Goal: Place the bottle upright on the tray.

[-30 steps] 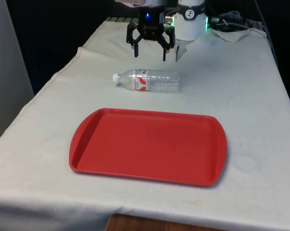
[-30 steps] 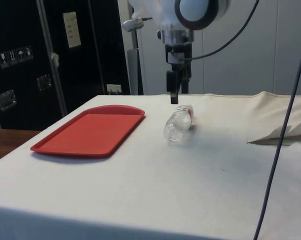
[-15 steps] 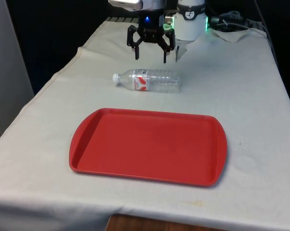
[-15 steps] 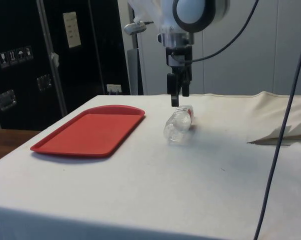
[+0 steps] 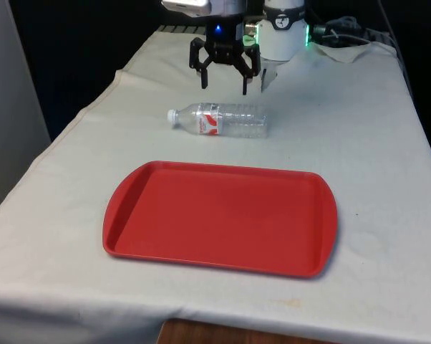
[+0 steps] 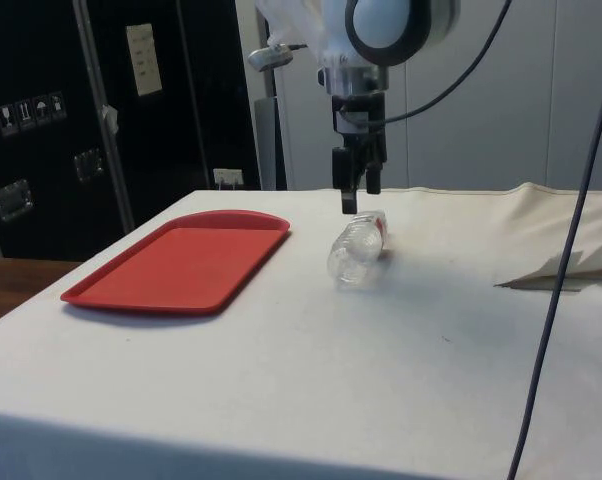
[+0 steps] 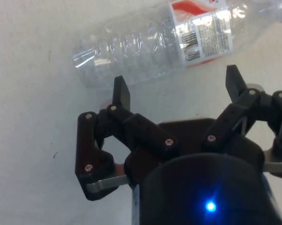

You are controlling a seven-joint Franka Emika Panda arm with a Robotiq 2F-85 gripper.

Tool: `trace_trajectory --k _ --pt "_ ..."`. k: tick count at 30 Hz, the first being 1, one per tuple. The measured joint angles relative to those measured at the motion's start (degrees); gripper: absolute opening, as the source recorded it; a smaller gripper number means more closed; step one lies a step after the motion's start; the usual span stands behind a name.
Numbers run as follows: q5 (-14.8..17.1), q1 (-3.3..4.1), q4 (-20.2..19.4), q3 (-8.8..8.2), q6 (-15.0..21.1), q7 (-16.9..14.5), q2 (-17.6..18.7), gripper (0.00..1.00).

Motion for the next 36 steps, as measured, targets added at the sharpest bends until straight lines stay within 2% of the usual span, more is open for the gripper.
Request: trace_trajectory --k 36 --pt "0.0 0.0 0.86 -0.11 -0.06 11.4 1.32 1.0"
